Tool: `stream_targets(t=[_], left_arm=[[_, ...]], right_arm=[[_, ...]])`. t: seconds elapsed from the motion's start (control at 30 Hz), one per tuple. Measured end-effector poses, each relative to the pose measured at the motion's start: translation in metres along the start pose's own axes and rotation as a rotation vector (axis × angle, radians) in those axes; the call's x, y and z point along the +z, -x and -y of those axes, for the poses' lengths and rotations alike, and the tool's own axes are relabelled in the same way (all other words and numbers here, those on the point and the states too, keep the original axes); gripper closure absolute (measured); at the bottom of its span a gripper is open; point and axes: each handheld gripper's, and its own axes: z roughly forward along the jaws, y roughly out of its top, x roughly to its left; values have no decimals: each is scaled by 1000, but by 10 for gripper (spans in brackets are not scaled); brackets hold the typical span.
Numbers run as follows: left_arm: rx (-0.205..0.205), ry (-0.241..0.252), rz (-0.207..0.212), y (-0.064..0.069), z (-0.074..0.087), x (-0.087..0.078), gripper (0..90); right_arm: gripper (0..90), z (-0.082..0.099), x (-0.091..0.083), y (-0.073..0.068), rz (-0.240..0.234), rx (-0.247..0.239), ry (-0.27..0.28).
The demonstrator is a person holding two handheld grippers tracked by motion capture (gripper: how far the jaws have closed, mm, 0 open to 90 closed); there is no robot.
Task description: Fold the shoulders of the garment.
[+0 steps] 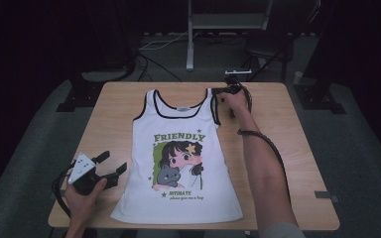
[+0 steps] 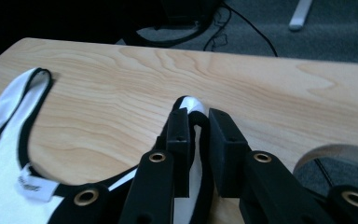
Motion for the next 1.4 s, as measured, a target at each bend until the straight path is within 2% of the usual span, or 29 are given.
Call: stream_targets(t=[0.37,0.67,0.93,1.1,1.17,1.4], left_arm=[[0,4,-4,0,0,0,213],[-2,4,-4,1,0,0,213],[0,1,-7,1,0,0,213],[-1,1,-7,1,0,0,213],[1,1,-7,1,0,0,213],[0,0,-8,1,0,0,213]], right_arm=[[811,-18,-26,-28,-90,-82,83],[811,-19,-52,-49,-142,-160,109],[810,-9,-69,-60,-183,-210,128],[810,6,-81,-70,-229,-272,128],[810,11,-85,-72,-233,-308,119],[809,30,-92,-83,-232,-366,102]])
